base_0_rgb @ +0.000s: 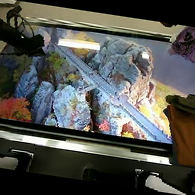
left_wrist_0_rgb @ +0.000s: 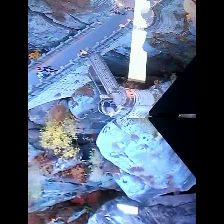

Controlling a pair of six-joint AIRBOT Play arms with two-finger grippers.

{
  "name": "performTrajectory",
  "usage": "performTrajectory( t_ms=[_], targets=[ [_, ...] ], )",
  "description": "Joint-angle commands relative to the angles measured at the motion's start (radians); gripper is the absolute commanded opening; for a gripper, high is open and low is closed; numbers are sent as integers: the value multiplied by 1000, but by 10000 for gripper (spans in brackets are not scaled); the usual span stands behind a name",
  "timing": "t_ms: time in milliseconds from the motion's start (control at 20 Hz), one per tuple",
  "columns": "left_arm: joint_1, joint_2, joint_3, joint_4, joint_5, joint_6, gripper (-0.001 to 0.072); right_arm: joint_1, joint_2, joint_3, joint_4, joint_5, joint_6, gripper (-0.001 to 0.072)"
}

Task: Fold the clothes and pants, and hang the long-sleeved shirts on hangers.

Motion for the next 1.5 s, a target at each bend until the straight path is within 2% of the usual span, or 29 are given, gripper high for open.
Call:
performTrajectory(
  t_ms=[0, 100, 250, 500, 800, 1450],
  targets=[
    [-1, 0, 0, 0, -1, 1, 15, 0, 126, -258, -104, -77, 26, 27],
    [-1, 0, 0, 0, -1, 1, 15, 0, 201, -424, -123, -157, 80, 27],
    [0, 0, 0, 0, -1, 1, 15, 0, 263, -616, -130, -243, 104, 27],
    [-1, 0, 0, 0, -1, 1, 15, 0, 274, -795, -168, -303, 129, 27],
    [-1, 0, 0, 1, 0, 1, 15, 0, 274, -885, -213, -314, 143, 28],
    [-1, 0, 0, 0, 0, 1, 15, 0, 274, -929, -320, -198, 132, 29]
  ],
)
